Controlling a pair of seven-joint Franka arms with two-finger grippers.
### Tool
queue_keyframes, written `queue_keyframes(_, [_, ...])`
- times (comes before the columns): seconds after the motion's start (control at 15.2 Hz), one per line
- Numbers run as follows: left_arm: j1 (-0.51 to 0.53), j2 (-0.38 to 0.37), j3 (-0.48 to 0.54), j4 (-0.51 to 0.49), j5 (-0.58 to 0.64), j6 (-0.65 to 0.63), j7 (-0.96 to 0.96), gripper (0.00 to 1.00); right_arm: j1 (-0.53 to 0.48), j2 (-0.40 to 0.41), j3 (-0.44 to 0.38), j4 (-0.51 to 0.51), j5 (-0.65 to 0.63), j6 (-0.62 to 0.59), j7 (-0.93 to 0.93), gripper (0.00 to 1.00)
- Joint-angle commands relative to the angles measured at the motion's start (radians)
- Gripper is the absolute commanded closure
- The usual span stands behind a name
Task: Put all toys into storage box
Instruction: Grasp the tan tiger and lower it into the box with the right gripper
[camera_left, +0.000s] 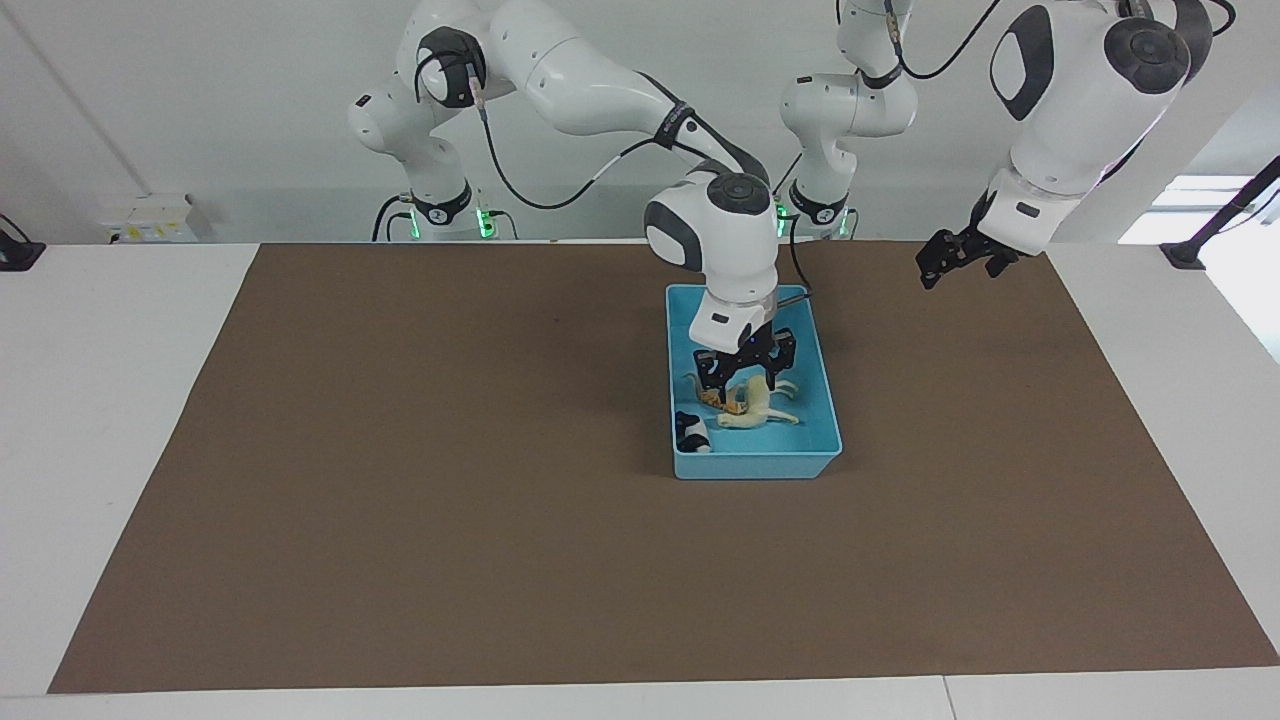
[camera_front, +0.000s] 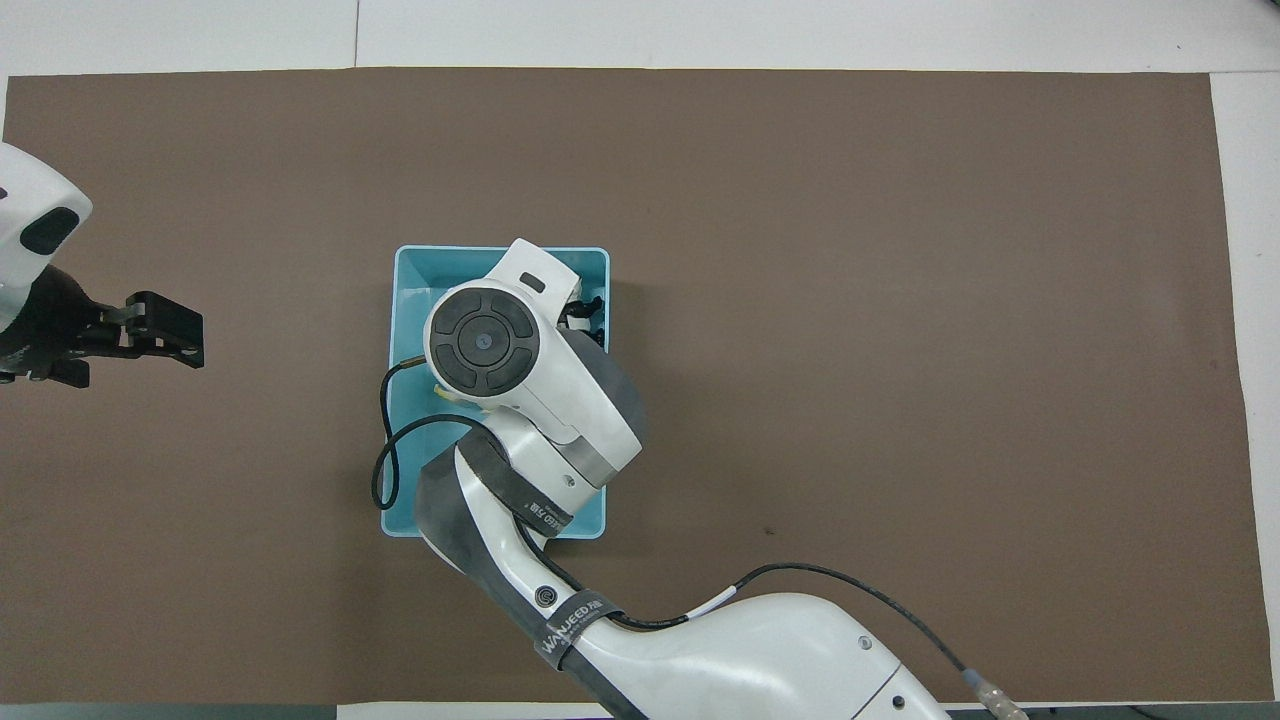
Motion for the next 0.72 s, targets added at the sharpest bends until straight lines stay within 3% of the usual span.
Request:
queue_keyframes(0.0, [0.021, 0.036, -0.009, 0.062, -0.029, -0.062, 0.039, 0.00, -0.061, -0.082, -0.004, -0.005, 0.009, -0.037, -0.002, 0.00])
queue_keyframes(0.13, [0.006, 0.025, 0.002, 0.058, -0.029, -0.111, 0.070, 0.00, -0.157, -0.142, -0.013, -0.017, 0.003, -0.053, -0.058, 0.00])
queue_keyframes(0.46, [0.006, 0.019, 0.016, 0.049, -0.030, -0.078, 0.122, 0.00, -0.416, -0.219, -0.014, -0.066, 0.007, -0.144, -0.517, 0.00])
queue_keyframes(0.66, [0.016, 0.028, 0.016, 0.053, -0.030, -0.076, 0.118, 0.00, -0.545, -0.266, -0.014, -0.117, 0.007, -0.180, -0.543, 0.00])
